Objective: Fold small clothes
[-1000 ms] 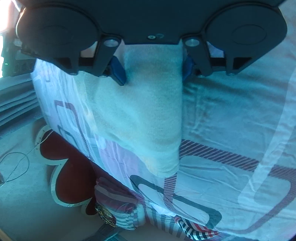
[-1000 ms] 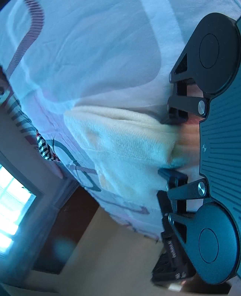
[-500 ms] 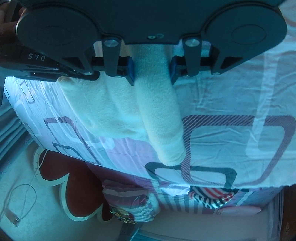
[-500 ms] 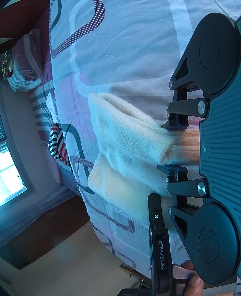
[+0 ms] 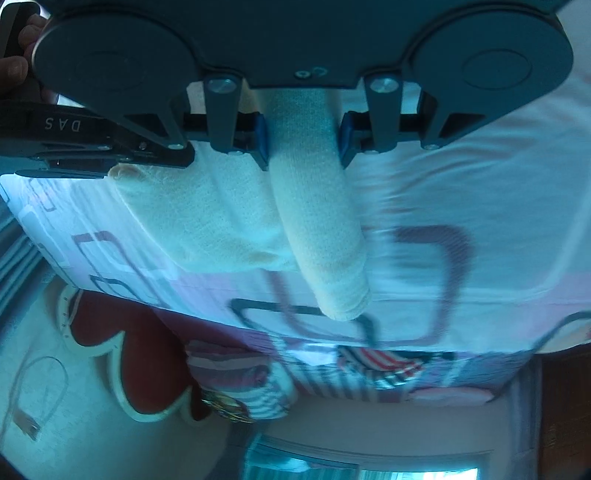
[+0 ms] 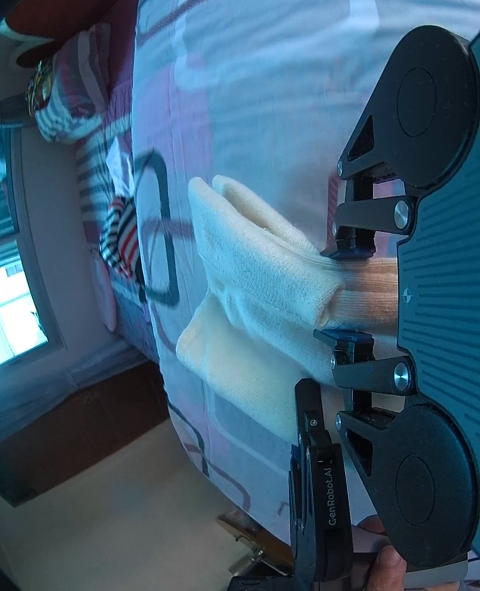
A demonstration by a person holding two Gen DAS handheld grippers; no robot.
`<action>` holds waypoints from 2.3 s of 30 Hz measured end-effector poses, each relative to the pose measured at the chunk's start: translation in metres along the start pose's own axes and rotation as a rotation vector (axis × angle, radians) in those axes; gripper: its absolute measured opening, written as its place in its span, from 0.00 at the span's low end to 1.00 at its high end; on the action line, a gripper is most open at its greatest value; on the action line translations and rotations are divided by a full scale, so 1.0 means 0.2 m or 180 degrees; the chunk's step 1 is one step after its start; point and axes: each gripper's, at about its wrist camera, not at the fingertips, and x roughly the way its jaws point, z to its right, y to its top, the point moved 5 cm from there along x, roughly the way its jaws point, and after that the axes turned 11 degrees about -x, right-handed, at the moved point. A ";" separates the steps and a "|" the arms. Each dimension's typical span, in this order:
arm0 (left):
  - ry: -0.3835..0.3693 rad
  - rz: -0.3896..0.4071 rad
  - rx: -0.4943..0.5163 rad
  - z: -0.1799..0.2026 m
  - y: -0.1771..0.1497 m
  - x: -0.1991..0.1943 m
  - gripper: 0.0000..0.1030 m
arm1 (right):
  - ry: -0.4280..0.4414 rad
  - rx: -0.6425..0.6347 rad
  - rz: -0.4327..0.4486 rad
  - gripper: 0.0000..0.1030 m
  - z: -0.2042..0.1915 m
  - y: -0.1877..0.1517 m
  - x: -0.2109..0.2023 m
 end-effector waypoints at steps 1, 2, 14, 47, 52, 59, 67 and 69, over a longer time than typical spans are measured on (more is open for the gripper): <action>0.0037 0.0011 -0.0023 -0.07 0.00 -0.03 0.33 | 0.0053 -0.0017 -0.0008 0.34 -0.07 0.01 0.05; 0.0075 0.0018 -0.0047 -0.15 0.00 -0.07 0.33 | 0.0099 -0.0036 -0.0014 0.34 -0.13 0.01 0.08; 0.0068 -0.0039 -0.0462 -0.61 -0.11 -0.15 0.38 | 0.0368 -0.0017 -0.0244 0.34 -0.49 -0.10 0.40; 0.0019 -0.0063 0.0106 -0.54 -0.01 -0.08 0.48 | -0.0182 -0.0236 -0.0467 0.33 -0.37 -0.05 0.46; 0.0268 0.0083 0.0286 -0.50 -0.10 -0.24 0.50 | -0.0337 -0.0562 -0.0313 0.33 -0.52 -0.06 0.29; 0.0638 0.0048 0.0267 -0.55 -0.36 -0.38 0.50 | -0.0250 -0.0722 -0.0532 0.33 -0.69 -0.32 0.15; 0.0697 -0.0018 0.0086 -0.62 -0.53 -0.44 0.59 | -0.0307 -0.0588 -0.0710 0.33 -0.65 -0.49 0.15; 0.0714 -0.0004 0.0058 -0.63 -0.53 -0.44 0.61 | -0.0307 -0.0586 -0.0710 0.33 -0.64 -0.50 0.16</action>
